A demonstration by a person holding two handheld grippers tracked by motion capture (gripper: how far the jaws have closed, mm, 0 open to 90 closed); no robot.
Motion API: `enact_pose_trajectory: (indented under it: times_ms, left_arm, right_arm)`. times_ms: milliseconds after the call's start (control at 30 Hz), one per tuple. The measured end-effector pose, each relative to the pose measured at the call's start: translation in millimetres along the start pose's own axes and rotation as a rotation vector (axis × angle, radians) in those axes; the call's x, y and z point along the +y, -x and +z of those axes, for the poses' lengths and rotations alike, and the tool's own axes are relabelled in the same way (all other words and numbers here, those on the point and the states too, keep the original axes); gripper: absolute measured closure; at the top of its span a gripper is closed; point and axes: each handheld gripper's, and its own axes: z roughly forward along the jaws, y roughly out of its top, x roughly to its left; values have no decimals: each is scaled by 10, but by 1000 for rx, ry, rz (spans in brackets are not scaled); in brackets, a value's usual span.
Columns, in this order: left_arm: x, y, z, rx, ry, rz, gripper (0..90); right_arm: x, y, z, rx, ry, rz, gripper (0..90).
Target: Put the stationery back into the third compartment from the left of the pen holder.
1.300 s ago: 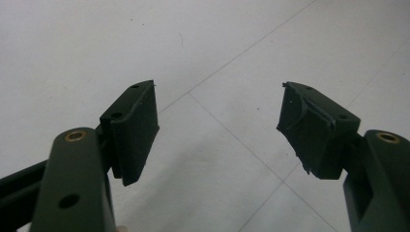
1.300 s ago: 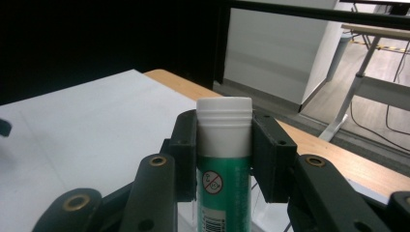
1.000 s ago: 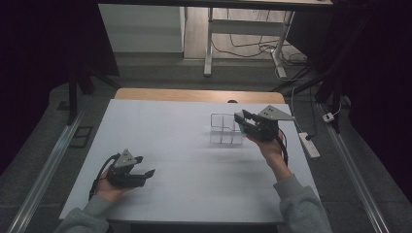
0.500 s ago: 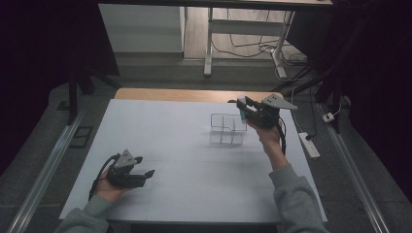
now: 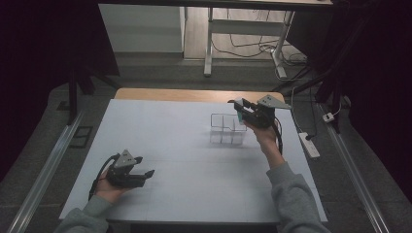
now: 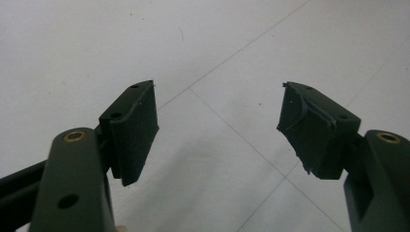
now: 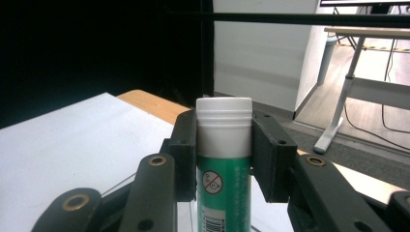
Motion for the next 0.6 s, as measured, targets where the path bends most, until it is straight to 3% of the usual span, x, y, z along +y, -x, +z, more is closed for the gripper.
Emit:
enact_pose_trajectory:
  times_ms: [433, 500, 600]
  left_arm:
    - [-4, -3, 5, -2, -3, 3, 295]
    - [-5, -3, 4, -3, -3, 3, 295]
    - [-6, -4, 5, -4, -4, 3, 295]
  right_arm:
    - [-56, 61, 21, -2, -36, 32, 638]
    - [-68, 70, 38, -1, -67, 46, 584]
    - [-61, 59, 33, -18, -72, 49, 483]
